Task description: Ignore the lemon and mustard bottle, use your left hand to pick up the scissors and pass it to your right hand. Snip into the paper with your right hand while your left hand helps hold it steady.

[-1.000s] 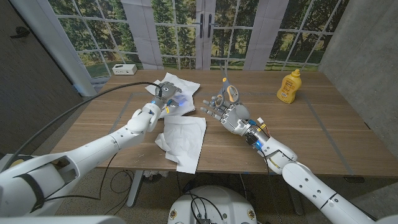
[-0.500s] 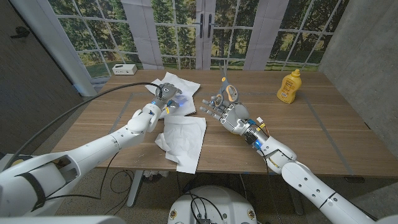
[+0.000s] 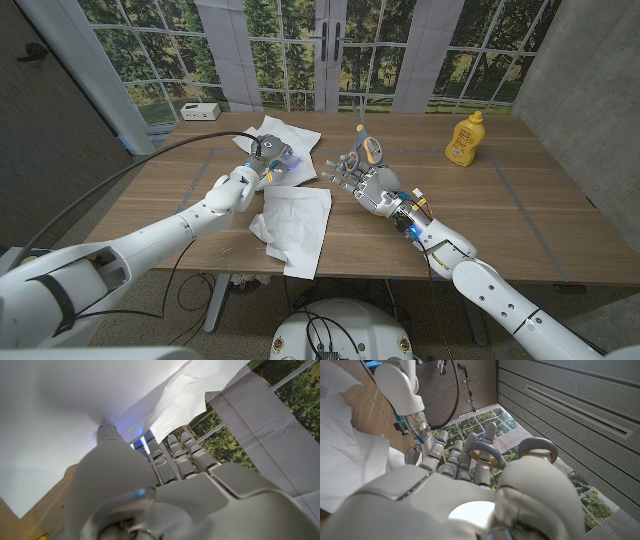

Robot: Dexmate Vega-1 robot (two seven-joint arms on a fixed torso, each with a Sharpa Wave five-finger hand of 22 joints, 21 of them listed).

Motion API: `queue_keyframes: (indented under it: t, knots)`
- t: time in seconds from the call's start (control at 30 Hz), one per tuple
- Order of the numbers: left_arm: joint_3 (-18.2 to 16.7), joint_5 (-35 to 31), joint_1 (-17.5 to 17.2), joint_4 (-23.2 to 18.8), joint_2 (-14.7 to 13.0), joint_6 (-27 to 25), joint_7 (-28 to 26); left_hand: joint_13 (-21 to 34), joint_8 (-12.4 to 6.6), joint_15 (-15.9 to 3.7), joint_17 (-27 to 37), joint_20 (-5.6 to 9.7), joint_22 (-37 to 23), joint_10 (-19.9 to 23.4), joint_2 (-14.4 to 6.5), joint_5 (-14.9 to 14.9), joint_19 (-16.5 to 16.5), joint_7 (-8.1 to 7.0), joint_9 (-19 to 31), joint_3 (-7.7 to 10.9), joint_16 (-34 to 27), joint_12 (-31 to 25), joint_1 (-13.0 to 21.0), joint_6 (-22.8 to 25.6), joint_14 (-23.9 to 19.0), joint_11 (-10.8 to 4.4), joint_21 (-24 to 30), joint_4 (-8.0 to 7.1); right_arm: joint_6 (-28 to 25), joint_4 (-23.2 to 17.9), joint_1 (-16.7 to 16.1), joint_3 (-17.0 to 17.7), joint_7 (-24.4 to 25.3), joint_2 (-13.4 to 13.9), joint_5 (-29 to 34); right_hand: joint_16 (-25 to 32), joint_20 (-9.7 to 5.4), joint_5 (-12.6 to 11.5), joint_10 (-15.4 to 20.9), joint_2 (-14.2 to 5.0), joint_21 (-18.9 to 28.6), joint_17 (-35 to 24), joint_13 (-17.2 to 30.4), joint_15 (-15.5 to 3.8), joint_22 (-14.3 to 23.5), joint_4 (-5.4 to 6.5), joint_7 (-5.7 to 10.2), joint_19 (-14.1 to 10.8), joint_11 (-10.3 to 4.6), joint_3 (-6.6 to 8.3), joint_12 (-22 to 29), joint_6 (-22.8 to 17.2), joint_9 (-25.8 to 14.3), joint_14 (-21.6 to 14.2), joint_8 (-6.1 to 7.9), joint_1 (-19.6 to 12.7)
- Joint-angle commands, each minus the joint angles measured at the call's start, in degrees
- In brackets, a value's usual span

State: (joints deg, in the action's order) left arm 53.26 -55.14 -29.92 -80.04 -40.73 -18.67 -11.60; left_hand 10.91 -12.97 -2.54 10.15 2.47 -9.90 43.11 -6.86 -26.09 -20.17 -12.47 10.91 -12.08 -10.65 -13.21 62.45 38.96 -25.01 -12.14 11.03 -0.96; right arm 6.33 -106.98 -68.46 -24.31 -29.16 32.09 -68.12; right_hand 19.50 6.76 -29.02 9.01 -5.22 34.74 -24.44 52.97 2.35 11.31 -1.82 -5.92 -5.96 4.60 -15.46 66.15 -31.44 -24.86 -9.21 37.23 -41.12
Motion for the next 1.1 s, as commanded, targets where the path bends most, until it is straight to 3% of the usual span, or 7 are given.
queue_keyframes:
  t: [0.03,0.37,0.67,0.73,0.8,0.83,1.1]
  knots:
    - [0.5,1.2,0.9,1.0,0.7,0.7,1.4,0.2,-0.08,-10.41,0.0,8.88,-0.1,2.2,-1.4,0.4,-1.3,0.45,0.1,1.32,0.0,0.0,0.9,2.1,-1.8,0.15,0.3,0.28,-0.4,0.4,0.5,0.2,0.1,-0.1,-0.2,-0.1,0.14,0.1,0.6,-0.14,0.0,0.0,0.1,-0.13,0.2,-0.38,-0.05,-0.1,-0.03,-0.12,0.2,-0.7,-0.2,-0.5,-0.2,-0.5]
    - [1.0,1.8,1.8,1.5,0.9,1.5,2.9,0.3,0.51,-10.47,0.2,8.13,-0.3,4.5,-3.4,1.7,-6.0,0.56,0.1,5.62,-0.7,0.1,3.5,2.5,-7.3,0.1,1.6,1.27,-0.7,0.8,1.0,0.2,0.0,-0.3,-0.3,-0.1,0.13,0.1,0.6,-0.22,-0.2,0.0,0.0,-0.27,0.2,-0.45,-0.08,-0.1,0.0,-0.08,0.4,-0.9,-0.2,-0.6,-0.3,-0.5]
    - [0.7,3.3,1.6,1.7,1.0,2.2,2.5,0.6,0.68,-10.62,-0.1,6.85,-0.6,8.3,-3.0,8.2,-14.4,-0.06,0.4,16.03,-0.3,0.6,4.9,3.1,-23.0,0.12,2.8,2.7,-0.6,0.5,0.7,0.4,0.3,-0.2,-0.1,-0.1,0.14,0.1,0.8,-0.26,-0.3,-0.1,-0.2,-0.28,0.2,-0.49,-0.01,-0.2,-0.16,-0.07,0.4,-1.1,-0.3,-0.7,-0.35,-0.5]
    - [0.6,3.4,1.5,1.6,1.0,2.0,2.2,0.6,0.93,-10.6,-0.2,6.51,-0.6,9.5,-1.8,12.6,-14.5,-0.16,0.3,24.16,0.4,1.5,2.5,3.7,-24.8,0.15,1.4,5.09,-0.5,0.3,0.6,0.4,0.5,-0.1,0.1,-0.1,0.23,0.2,0.8,-0.28,-0.3,-0.1,-0.2,-0.27,0.2,-0.5,0.04,-0.2,-0.13,-0.06,0.5,-1.1,-0.3,-0.7,-0.38,-0.5]
    - [0.5,3.6,1.3,1.4,0.9,1.8,2.2,0.6,0.86,-10.76,-0.2,6.59,-0.7,12.4,3.1,14.6,-14.4,0.02,0.2,52.52,0.7,1.6,-9.2,5.2,-29.0,0.43,1.2,10.4,-0.5,0.4,0.5,0.5,0.2,-0.1,-0.2,-0.1,0.16,0.2,0.8,-0.3,-0.3,-0.1,-0.2,-0.29,0.2,-0.51,0.05,-0.2,-0.13,-0.05,0.5,-1.1,-0.3,-0.8,-0.41,-0.5]
    - [0.5,3.8,1.3,1.2,0.9,1.8,2.5,0.6,0.15,-11.15,0.0,6.98,-0.7,14.1,4.2,14.9,-14.5,0.19,0.4,58.93,0.0,1.3,-10.5,6.8,-30.7,0.58,1.4,10.78,-0.4,0.2,0.4,0.5,0.5,0.0,0.0,-0.1,0.12,0.2,0.9,-0.31,-0.3,0.0,-0.2,-0.34,0.2,-0.51,0.09,-0.2,-0.07,-0.06,0.6,-1.2,-0.3,-0.8,-0.41,-0.5]
    - [0.8,2.6,0.5,1.3,1.0,1.1,-0.5,6.3,-3.28,-11.38,0.7,6.2,-1.1,23.0,3.5,16.0,-14.7,0.34,0.9,54.2,-0.6,-0.5,-2.7,19.7,-42.5,0.54,2.0,10.63,-0.3,0.2,0.1,0.6,0.1,0.0,-0.2,-0.1,0.18,0.2,0.8,-0.39,-0.4,-0.1,-0.2,-0.39,0.2,-0.55,0.09,-0.2,-0.17,-0.02,0.6,-1.2,-0.4,-0.8,-0.55,-0.5]
